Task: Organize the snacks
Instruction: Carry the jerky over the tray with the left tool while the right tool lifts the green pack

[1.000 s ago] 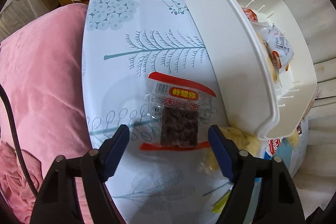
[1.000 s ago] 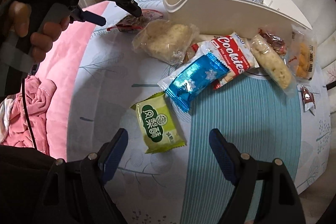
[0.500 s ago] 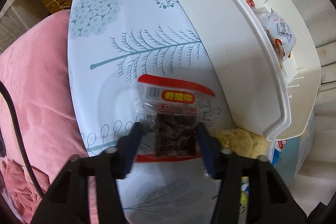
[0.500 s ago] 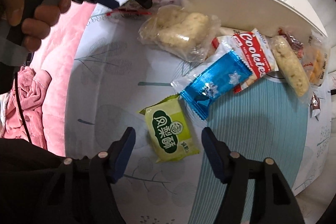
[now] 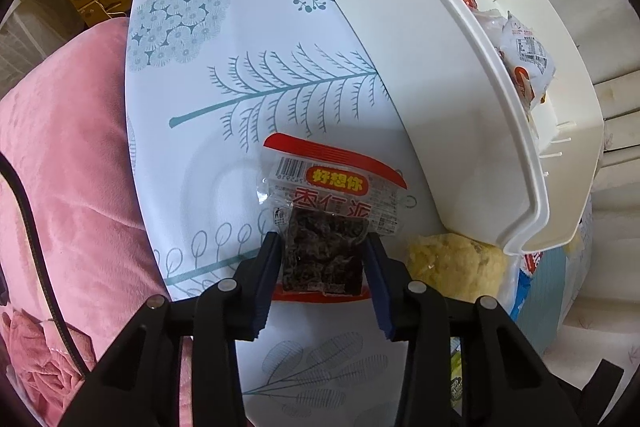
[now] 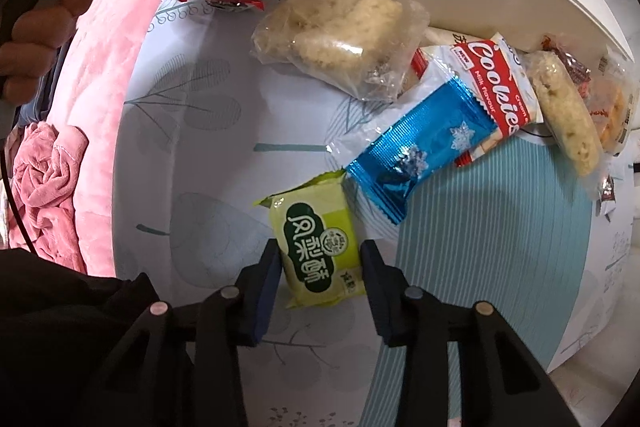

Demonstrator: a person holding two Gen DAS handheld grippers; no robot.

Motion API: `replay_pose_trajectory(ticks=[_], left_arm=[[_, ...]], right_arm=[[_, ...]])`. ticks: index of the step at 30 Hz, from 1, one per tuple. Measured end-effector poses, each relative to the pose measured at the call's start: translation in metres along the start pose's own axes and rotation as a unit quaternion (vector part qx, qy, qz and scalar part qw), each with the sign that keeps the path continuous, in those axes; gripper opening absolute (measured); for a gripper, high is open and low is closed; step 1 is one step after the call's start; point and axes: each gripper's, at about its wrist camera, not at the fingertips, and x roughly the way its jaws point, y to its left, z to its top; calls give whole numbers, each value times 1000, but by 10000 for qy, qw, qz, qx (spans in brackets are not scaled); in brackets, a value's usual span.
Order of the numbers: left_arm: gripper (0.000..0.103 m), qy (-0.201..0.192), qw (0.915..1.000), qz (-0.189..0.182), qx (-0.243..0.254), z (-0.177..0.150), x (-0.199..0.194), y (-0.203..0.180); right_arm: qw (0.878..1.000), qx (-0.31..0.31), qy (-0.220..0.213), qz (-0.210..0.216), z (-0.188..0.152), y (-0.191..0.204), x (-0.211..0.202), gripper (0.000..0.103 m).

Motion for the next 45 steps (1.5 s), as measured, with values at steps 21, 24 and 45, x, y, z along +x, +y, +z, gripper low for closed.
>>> replay_pose_trajectory(ticks=[21,24,45], left_arm=[[39,-15,9988,7,-488,-62,-42,24],[39,-53,9980,-8,-633,-79,-54,23],[39,-672,9864,338,-1459,-111,-146,-32]], right_arm=[[9964,630,-278,503,-6,-31,-48,39],[9956,481,-424,688,-2,-33,-63,39],[9787,-831,-1231,1415,31,-60,-156,39]])
